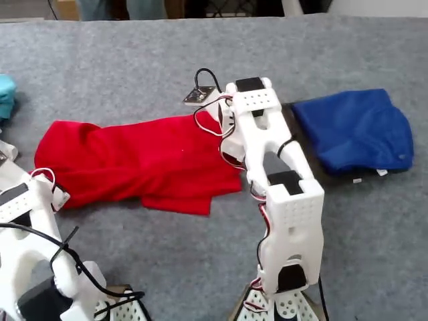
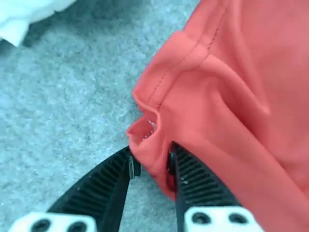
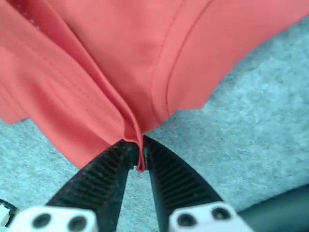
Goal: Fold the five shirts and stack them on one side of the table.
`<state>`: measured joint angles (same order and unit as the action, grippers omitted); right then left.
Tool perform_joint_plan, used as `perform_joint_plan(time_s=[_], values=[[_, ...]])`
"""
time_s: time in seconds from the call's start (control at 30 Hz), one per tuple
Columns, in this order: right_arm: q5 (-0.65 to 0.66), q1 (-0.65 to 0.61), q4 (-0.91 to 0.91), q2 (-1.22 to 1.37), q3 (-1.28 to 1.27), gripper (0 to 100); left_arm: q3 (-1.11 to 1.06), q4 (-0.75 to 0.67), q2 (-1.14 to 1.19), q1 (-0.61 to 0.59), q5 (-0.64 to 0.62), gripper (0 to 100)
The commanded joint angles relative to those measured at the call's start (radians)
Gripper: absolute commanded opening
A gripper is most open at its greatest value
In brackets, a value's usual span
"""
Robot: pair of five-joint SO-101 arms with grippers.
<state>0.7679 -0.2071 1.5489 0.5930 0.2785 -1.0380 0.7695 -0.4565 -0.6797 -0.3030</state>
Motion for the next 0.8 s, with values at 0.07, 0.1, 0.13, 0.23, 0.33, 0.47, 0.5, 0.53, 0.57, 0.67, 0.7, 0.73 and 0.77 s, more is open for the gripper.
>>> perform_joint_plan(time_s=[0.07, 0.1, 0.13, 0.23, 0.33, 0.47, 0.5, 0.53, 0.57, 0.67, 0.7, 0.73, 0.77], values=[[0.005, 0.008, 0.009, -0.005, 0.010, 1.5, 0.041, -0.005, -0.035, 0.008, -0.002, 2], [0.005, 0.008, 0.012, -0.005, 0.012, 1.5, 0.053, -0.003, -0.035, 0.008, -0.002, 3], [0.005, 0.009, 0.012, -0.007, 0.012, 1.5, 0.065, 0.002, -0.035, 0.008, -0.002, 3], [0.005, 0.012, 0.014, -0.012, 0.012, 1.5, 0.139, 0.078, -0.035, 0.008, -0.002, 3], [0.003, 0.009, 0.034, -0.027, 0.016, 1.5, 0.251, 0.187, -0.035, 0.010, -0.002, 3], [-0.017, 0.008, 0.087, -0.102, 0.082, 1.5, 0.441, 0.331, -0.035, 0.010, 0.018, 3], [-0.031, 0.008, 0.100, -0.128, 0.111, 1.5, 0.503, 0.374, -0.035, 0.010, 0.031, 3], [-0.040, 0.008, 0.118, -0.160, 0.147, 1.5, 0.567, 0.413, -0.032, 0.010, 0.040, 3], [-0.046, 0.009, 0.138, -0.193, 0.185, 1.5, 0.636, 0.453, -0.029, 0.010, 0.043, 3], [-0.077, 0.012, 0.175, -0.300, 0.309, 1.5, 0.863, 0.565, -0.028, 0.010, 0.048, 3], [-0.087, 0.012, 0.175, -0.337, 0.343, 1.5, 0.931, 0.588, -0.026, 0.012, 0.048, 3], [-0.100, 0.012, 0.175, -0.374, 0.380, 1.5, 0.993, 0.606, -0.026, 0.012, 0.049, 3], [-0.112, 0.012, 0.175, -0.410, 0.415, 1.5, 1.053, 0.620, -0.026, 0.012, 0.049, 3]])
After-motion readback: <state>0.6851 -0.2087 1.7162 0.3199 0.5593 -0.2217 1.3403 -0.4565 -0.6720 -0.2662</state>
